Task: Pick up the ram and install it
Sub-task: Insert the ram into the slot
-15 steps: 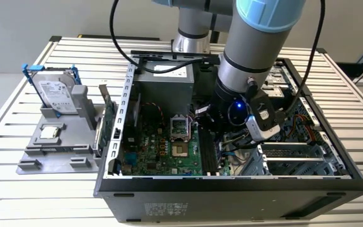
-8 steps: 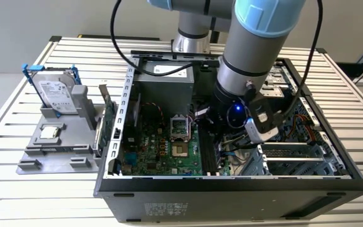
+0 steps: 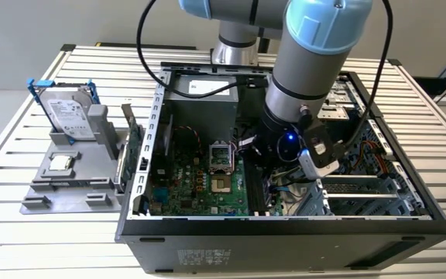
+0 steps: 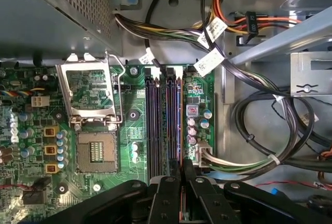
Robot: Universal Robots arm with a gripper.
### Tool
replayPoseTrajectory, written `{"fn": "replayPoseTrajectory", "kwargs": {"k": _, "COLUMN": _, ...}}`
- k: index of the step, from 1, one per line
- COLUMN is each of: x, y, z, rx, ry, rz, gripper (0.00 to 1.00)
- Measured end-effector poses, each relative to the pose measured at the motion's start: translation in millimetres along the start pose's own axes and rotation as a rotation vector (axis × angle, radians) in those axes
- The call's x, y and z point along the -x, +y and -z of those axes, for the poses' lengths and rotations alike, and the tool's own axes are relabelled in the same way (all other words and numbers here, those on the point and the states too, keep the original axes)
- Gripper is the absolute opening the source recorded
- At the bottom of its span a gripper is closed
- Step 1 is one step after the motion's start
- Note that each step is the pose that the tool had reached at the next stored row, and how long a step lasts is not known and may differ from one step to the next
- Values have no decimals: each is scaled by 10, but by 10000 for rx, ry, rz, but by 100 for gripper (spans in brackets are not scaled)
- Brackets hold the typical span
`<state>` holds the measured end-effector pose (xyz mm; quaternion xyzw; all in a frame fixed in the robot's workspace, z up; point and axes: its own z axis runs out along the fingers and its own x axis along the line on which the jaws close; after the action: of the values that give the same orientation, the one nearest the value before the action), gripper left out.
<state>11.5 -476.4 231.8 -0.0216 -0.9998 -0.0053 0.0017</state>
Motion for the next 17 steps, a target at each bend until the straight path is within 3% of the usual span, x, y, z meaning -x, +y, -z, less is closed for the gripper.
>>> {"fn": "replayPoseTrajectory", "kwargs": {"k": 8, "x": 3, "y": 0, "z": -9, "rx": -3, "ry": 0, "rz": -2, "gripper": 0}}
{"fn": "replayPoseTrajectory", "kwargs": {"k": 17, "x": 24, "y": 0, "z": -69, "rx": -6, "ry": 1, "rz": -2, "gripper": 0}}
